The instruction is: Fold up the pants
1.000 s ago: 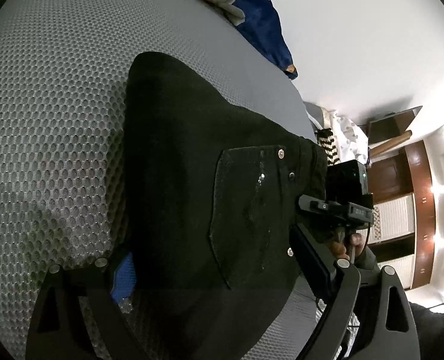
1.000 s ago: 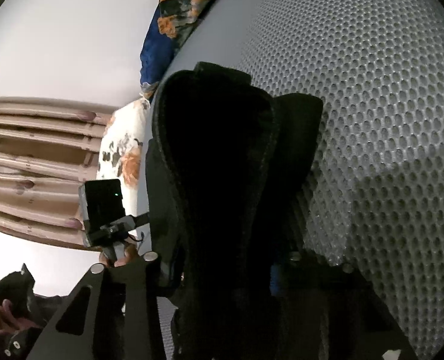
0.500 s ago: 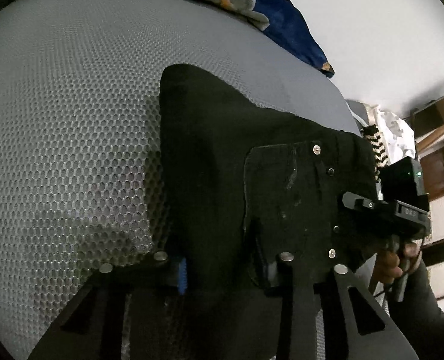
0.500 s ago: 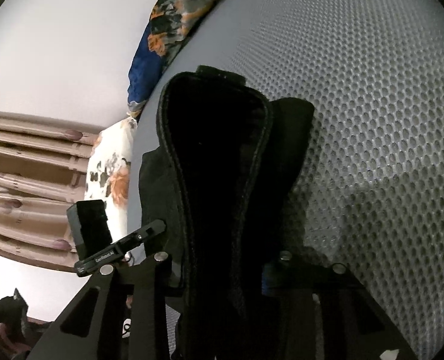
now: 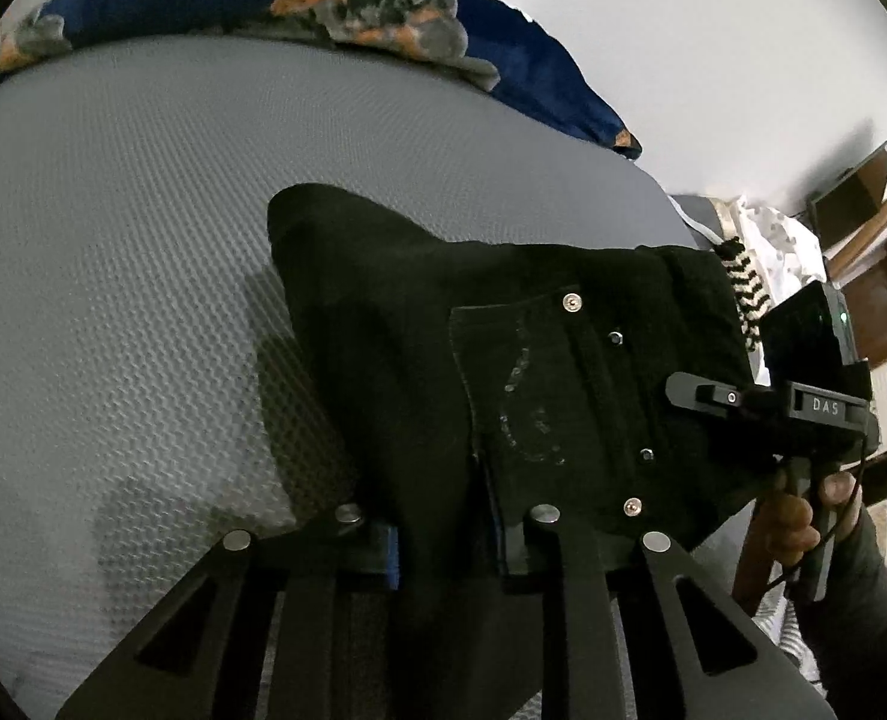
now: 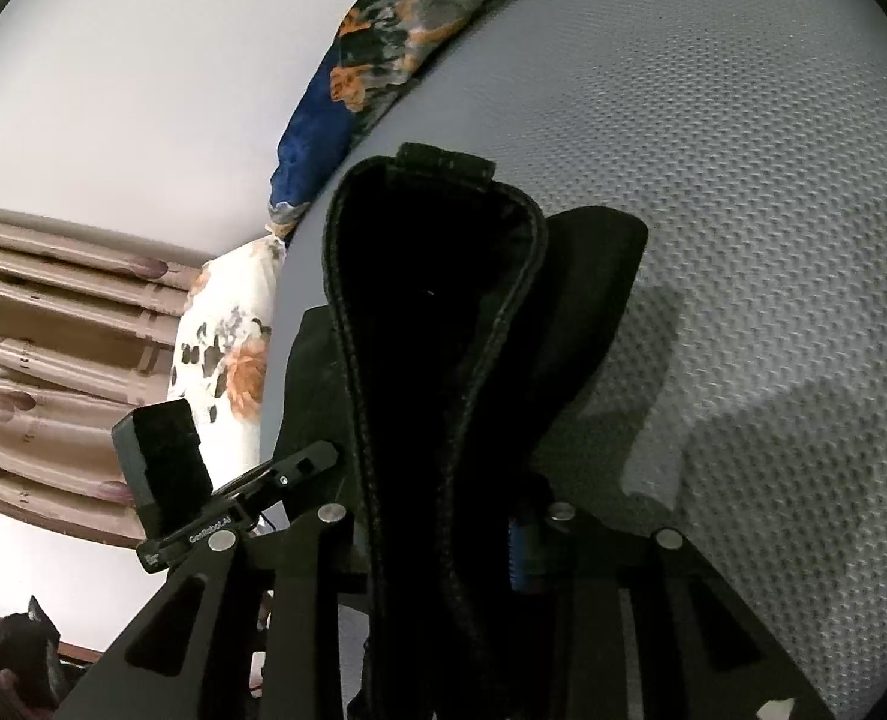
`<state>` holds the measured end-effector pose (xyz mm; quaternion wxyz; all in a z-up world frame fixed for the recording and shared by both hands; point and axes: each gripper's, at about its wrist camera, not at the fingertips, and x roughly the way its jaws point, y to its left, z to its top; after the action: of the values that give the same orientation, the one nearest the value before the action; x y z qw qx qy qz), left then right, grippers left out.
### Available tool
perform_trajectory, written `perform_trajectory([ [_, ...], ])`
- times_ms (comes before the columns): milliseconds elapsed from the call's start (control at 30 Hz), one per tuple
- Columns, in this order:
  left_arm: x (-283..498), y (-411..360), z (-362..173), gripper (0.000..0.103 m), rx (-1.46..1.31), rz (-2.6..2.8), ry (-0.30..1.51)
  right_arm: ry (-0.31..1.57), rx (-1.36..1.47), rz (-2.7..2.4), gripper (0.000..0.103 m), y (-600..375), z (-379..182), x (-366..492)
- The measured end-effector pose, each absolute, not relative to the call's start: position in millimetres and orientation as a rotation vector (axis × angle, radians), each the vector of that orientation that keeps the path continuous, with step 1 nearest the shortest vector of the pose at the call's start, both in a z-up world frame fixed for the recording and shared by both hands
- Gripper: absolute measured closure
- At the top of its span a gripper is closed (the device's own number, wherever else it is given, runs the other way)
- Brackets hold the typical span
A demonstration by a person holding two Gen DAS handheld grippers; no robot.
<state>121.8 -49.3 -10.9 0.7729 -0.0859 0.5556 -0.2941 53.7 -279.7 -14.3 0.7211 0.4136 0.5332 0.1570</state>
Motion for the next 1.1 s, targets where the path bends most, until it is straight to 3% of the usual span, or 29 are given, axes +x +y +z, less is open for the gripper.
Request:
perform_trajectory([
  [633, 187.1, -26.8, 20.7, 0.082, -0.126, -0.545, 1.091, 1.142, 0.893, 0.438, 0.075, -260.9, -1.3, 143.2],
  [1100, 238.6, -13.7, 9.8, 0.082, -0.137, -0.483, 1.072, 1.144, 0.896, 0.474, 0.075, -251.8, -10.8, 201.1],
])
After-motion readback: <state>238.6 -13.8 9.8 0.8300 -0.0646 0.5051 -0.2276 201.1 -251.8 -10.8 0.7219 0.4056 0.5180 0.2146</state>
